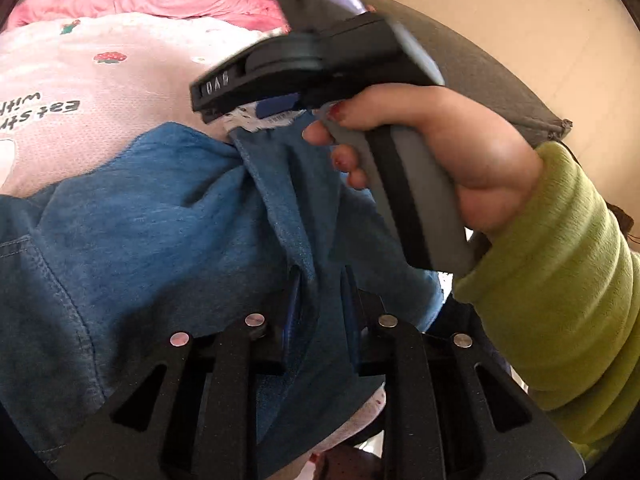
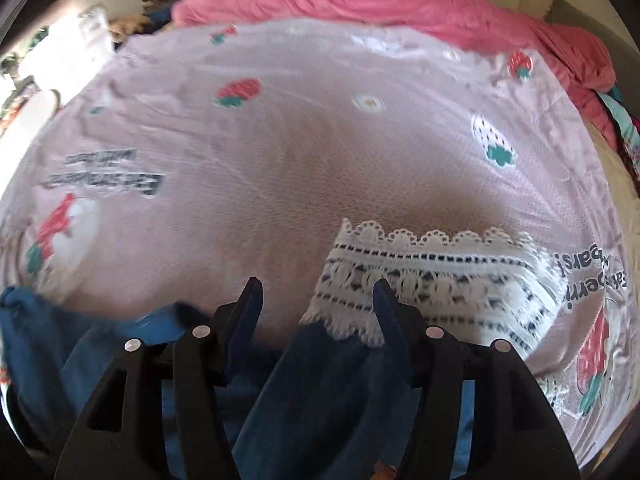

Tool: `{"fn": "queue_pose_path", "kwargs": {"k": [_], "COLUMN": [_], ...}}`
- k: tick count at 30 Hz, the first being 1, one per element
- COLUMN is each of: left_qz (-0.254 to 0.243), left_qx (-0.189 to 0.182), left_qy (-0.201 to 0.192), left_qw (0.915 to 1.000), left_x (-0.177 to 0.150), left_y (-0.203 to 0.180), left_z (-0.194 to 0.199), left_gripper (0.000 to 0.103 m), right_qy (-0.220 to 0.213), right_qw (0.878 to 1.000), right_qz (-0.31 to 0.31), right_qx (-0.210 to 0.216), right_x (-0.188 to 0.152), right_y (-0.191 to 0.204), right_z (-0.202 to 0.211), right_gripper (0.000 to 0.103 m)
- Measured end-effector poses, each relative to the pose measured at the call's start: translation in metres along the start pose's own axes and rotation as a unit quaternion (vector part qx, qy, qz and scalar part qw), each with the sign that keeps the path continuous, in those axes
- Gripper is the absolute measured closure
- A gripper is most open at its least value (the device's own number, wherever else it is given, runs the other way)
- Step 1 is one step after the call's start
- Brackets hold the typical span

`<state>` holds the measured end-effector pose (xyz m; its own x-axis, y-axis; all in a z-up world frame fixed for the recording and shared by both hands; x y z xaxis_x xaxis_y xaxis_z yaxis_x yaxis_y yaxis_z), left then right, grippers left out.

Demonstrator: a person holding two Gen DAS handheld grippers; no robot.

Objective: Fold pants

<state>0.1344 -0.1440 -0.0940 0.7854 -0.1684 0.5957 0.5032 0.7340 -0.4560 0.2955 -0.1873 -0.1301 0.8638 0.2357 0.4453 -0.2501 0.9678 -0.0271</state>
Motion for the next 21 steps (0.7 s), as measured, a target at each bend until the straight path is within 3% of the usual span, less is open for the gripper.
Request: {"fn": "queue_pose_path", "kwargs": {"k": [3,5,7,9,14,19,21], "left_qz": [-0.005,-0.01,-0.013,-0.01,-0.004,-0.01,-0.016], "left_qx": [0.007,0.015,0.025,0.031,0.046,0.057,0.064], "left_qy": [-0.002,-0.002,-0.001,-0.002,-0.006,-0.003,-0.004], "left_qw": [1.0,0.9998,0.9996,0.9995,0.9989,0.9983,0.9978], "left_x": [-0.001,0.0,0.003,0.002,0.002,0.001,0.0], "left_y": [-0.002,-0.004,-0.003,-0.002,0.003,0.003,0.006], "left_z": [0.003,0.003,0.0,0.001,0.004,-0.001,0.001], "left_gripper": [0.09,0.09,0.09,0.09,0.088,0.087,0.087], "right_qy": [0.01,0.009,-0.003,-0.024,-0.07,-0.118,-0.129], "right_qw": [1.0,0.999,0.999,0.999,0.994,0.973,0.967], "right_qz": [-0.01,-0.01,0.009,0.009,-0.06,-0.156,-0.179], "right_qx": [-0.021,-0.03,-0.042,-0.021,0.05,0.124,0.128], "right_x": [0.004,0.003,0.003,0.002,-0.011,-0.052,-0.073], "right_y": [-0.012,-0.018,-0.02,-0.022,-0.048,-0.091,-0.107], "right_z": [-0.018,-0.024,-0.023,-0.015,0.022,0.079,0.098], "right_gripper": [0.049,0.058,0.077,0.091,0.094,0.094,0.094]}}
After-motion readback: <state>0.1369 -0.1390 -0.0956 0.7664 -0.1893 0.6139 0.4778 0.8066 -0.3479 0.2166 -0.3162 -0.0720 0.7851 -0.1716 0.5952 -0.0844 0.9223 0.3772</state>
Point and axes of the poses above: each gripper's, at about its wrist camera, not at the fingertips, and z roughly against the way its jaws point, y to its left, x to its top, the point moved 9 cm from there along -z, roughly the way its jaws point, and after that the axes turned 3 degrees about y, right-handed, at the moved point
